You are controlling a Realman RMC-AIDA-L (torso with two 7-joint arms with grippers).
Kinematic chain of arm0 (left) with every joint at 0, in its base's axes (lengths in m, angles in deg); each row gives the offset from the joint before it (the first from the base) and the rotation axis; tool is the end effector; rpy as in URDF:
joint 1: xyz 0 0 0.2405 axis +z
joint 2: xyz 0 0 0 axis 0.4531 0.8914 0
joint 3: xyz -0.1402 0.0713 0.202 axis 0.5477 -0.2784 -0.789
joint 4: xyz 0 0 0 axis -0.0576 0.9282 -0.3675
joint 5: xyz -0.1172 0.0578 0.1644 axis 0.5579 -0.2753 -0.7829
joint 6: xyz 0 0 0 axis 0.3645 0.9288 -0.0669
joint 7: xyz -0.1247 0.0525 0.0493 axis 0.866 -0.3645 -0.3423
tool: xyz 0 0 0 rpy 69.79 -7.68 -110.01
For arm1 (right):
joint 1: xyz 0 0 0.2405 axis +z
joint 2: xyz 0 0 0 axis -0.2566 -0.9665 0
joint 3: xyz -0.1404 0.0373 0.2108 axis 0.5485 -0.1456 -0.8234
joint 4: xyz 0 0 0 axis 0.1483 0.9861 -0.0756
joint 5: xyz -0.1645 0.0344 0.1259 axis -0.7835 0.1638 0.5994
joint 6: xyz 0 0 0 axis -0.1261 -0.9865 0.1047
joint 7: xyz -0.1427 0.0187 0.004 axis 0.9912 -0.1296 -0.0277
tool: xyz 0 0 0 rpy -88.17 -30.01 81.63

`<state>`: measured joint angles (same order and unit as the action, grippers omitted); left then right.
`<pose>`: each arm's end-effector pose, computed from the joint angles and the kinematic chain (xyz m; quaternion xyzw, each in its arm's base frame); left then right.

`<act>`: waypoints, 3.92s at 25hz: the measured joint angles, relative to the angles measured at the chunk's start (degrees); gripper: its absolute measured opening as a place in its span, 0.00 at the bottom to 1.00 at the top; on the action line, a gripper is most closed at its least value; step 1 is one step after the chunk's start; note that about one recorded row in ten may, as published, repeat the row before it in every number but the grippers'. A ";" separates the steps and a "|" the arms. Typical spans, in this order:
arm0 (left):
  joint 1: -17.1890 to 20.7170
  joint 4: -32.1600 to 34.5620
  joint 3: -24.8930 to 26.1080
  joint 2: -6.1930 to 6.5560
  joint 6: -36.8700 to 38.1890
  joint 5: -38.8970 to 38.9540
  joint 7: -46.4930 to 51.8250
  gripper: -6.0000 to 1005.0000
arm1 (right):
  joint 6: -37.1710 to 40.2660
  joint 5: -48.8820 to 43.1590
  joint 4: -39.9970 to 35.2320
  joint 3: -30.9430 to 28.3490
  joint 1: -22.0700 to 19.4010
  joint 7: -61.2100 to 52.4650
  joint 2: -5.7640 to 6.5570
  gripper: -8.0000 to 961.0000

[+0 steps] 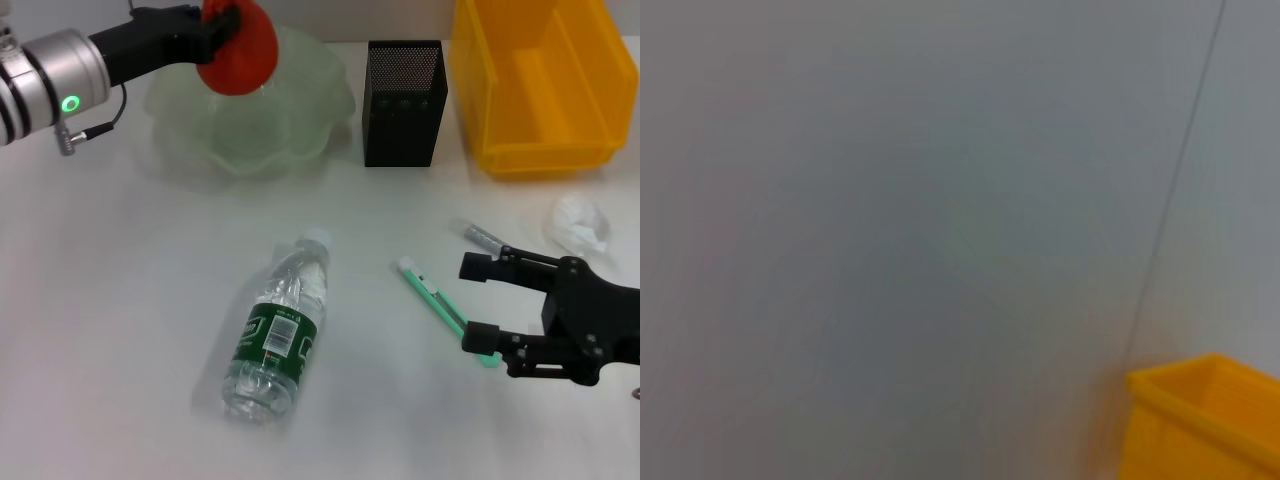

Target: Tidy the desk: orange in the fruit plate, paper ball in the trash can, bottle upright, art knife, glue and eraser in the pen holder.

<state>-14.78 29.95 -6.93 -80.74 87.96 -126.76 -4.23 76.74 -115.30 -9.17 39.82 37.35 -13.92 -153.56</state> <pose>-0.2252 0.4358 0.0032 -0.8583 -0.2868 -0.2776 0.3227 0.2737 0.2407 0.0003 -0.8972 0.1956 0.3949 0.0270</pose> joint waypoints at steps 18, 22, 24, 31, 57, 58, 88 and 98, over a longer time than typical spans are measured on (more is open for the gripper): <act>12.87 3.46 -1.17 1.59 27.11 10.44 -10.37 0.77 | -0.69 -0.01 -1.35 -2.69 0.57 -5.72 1.24 0.85; 17.66 4.85 -2.45 4.09 37.37 5.07 -12.36 0.83 | -0.53 -0.26 -12.71 -2.95 0.15 -19.79 2.76 0.85; 18.53 4.83 -2.62 5.06 38.83 1.25 -12.23 0.83 | 0.17 -0.63 -20.38 -2.73 0.07 -28.43 3.74 0.85; 18.38 4.68 -2.41 5.10 39.41 -8.27 -11.36 0.83 | -0.43 -16.06 -54.47 -0.48 1.19 -53.94 3.46 0.85; 17.68 4.23 -2.66 3.63 36.07 -9.08 -11.05 0.83 | -31.93 -45.84 -30.62 17.78 17.14 -71.20 0.45 0.84; 17.72 4.23 -2.66 3.62 35.97 -9.09 -11.05 0.83 | -32.17 -46.05 -29.76 18.01 17.55 -71.22 0.44 0.84; 18.56 3.45 -2.64 3.43 35.40 -9.10 -11.43 0.83 | -38.85 -44.60 -48.60 19.10 17.46 -78.23 0.48 0.58; 18.54 3.51 -2.64 3.64 35.94 -9.09 -9.13 0.83 | -51.09 -33.76 -36.44 18.57 17.63 -72.15 1.58 0.69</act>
<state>3.77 33.46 -9.58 -77.10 123.90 -135.85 -13.36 25.66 -149.06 -45.61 58.39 54.98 -86.08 -151.98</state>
